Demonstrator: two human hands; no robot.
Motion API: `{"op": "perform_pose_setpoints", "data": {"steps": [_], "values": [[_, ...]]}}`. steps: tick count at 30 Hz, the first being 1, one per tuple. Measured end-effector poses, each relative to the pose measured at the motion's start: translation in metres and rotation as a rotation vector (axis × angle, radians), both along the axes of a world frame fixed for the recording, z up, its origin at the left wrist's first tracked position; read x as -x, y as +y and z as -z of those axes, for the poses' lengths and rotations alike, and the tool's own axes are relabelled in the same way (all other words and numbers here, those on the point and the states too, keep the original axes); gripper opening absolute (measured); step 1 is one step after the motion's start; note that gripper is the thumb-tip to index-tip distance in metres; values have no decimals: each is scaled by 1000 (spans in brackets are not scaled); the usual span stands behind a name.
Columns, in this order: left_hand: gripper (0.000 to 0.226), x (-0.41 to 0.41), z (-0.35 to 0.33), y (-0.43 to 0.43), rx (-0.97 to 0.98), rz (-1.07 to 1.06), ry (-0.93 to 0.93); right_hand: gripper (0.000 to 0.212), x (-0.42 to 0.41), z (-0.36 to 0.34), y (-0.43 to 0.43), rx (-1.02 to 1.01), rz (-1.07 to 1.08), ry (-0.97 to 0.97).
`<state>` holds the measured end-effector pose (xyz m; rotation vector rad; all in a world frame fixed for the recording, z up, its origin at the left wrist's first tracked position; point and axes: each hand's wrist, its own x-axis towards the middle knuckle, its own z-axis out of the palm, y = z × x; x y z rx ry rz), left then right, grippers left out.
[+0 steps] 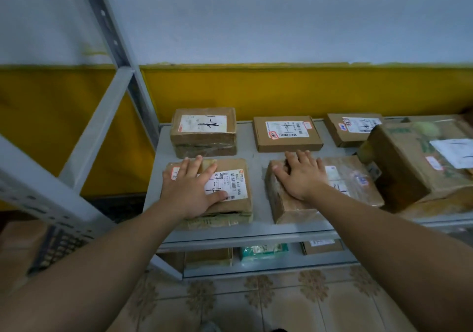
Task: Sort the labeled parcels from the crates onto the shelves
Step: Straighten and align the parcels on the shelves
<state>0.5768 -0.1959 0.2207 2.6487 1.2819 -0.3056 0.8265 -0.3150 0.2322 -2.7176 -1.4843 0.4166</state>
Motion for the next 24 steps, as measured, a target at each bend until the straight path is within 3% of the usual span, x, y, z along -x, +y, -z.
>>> {"op": "perform_pose_setpoints", "data": {"steps": [10,17,24], "values": [[86,-14,-25,-22,50,-65,99,78,-14,-17,4,-17,-86,68],[77,-18,-48,-89,130,-153,42,77,-9,-46,-13,-31,-269,33],[71,5,-52,-139,75,-107,-47,77,22,-62,-51,-67,-351,62]]}}
